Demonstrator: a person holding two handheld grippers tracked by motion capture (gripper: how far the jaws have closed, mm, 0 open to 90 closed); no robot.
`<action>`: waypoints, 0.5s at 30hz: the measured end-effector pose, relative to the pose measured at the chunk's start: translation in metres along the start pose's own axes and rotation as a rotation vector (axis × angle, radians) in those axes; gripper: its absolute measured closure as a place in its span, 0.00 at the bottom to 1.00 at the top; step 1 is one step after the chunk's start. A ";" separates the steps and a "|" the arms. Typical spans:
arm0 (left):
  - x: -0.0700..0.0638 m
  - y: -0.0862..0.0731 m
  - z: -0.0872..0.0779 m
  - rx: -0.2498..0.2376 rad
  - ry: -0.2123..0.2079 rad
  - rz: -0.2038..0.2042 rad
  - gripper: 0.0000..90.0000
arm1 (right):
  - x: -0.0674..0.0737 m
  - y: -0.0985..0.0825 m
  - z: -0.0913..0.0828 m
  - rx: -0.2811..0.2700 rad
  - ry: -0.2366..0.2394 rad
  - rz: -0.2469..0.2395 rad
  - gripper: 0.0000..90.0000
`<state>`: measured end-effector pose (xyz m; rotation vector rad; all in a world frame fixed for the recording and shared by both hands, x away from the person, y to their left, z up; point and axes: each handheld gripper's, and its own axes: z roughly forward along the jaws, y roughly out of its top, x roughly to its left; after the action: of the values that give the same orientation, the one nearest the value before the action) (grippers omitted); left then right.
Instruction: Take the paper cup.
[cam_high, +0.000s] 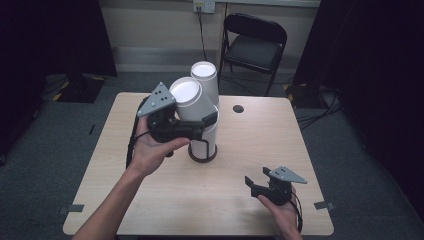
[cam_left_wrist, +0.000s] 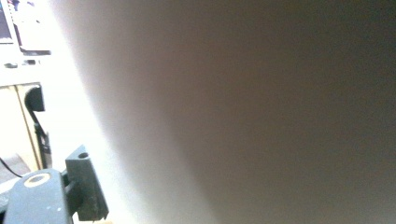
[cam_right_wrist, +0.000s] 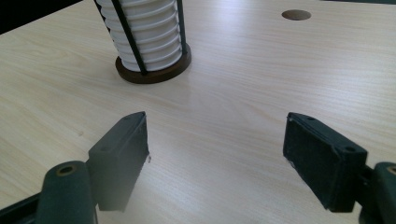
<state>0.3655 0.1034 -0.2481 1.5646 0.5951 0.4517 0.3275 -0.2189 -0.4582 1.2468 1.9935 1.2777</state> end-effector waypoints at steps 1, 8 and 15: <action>-0.001 -0.004 0.002 0.011 -0.005 -0.007 0.14 | 0.000 0.000 0.000 -0.001 0.001 0.000 0.24; -0.003 -0.028 0.015 0.069 -0.013 -0.045 0.14 | 0.004 0.000 0.000 -0.021 -0.006 -0.027 0.24; -0.003 -0.052 0.019 0.164 -0.060 -0.028 0.14 | 0.007 0.000 -0.001 -0.054 0.028 -0.027 0.30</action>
<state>0.3693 0.0882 -0.3008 1.7174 0.6195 0.3408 0.3233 -0.2127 -0.4574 1.1788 1.9758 1.3337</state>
